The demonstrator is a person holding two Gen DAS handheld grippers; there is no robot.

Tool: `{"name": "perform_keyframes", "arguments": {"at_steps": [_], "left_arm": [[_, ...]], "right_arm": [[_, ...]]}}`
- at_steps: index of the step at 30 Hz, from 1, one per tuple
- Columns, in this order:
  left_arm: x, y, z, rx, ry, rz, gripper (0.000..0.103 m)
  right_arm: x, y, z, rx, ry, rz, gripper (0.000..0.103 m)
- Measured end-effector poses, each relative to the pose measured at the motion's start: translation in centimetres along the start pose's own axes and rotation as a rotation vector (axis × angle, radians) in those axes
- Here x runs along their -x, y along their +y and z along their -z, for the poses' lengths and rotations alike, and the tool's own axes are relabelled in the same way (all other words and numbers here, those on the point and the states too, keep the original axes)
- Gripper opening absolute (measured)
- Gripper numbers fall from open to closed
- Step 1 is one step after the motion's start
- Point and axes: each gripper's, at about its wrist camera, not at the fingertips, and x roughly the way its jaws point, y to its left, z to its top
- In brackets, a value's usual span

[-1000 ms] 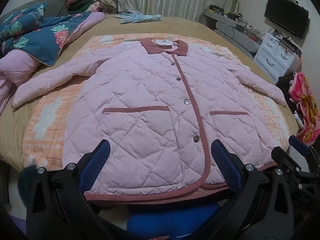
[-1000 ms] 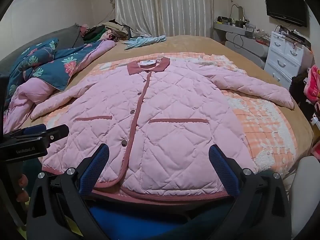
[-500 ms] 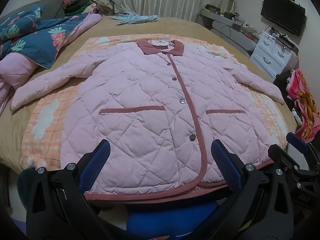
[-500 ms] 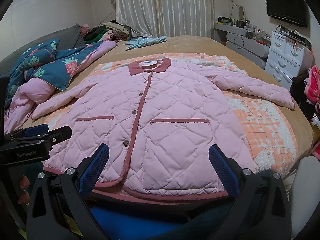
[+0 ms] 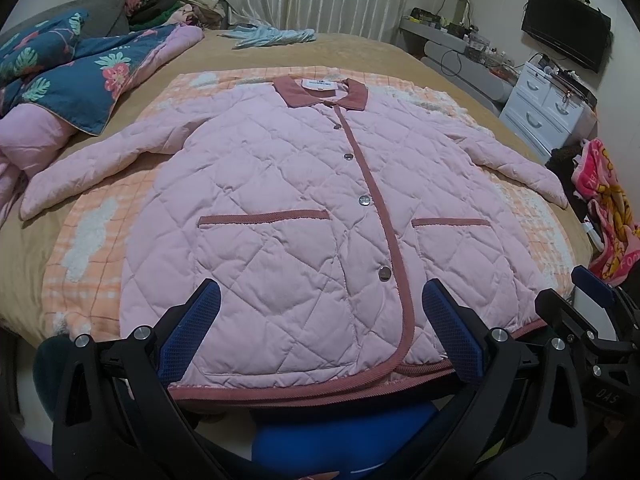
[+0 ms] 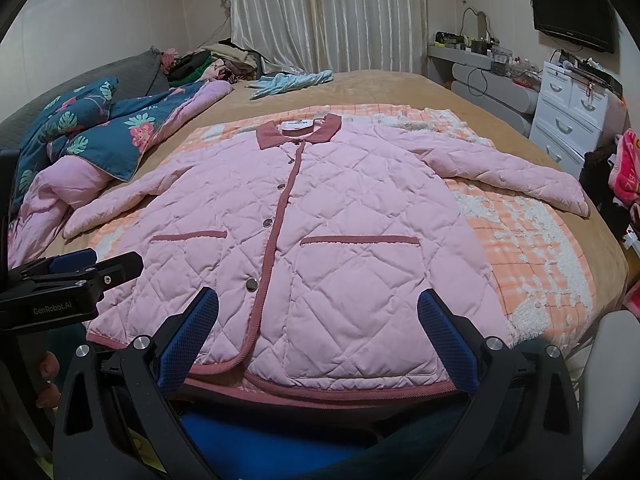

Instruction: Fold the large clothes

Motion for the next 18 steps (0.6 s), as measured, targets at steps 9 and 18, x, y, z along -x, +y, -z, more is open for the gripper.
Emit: {"name": "perform_keyframes", "arguments": {"at_steps": [9,18], "left_arm": [[0.01,0.03,0.01,-0.002,0.002,-0.001,0.095],[0.0,0.1,0.14,0.001,0.005,-0.001,0.095]], "right_arm": [[-0.13,-0.12,0.03,-0.002,0.003,0.001,0.099],[-0.61,-0.3,0.21,-0.004,0.008,0.001,0.099]]}}
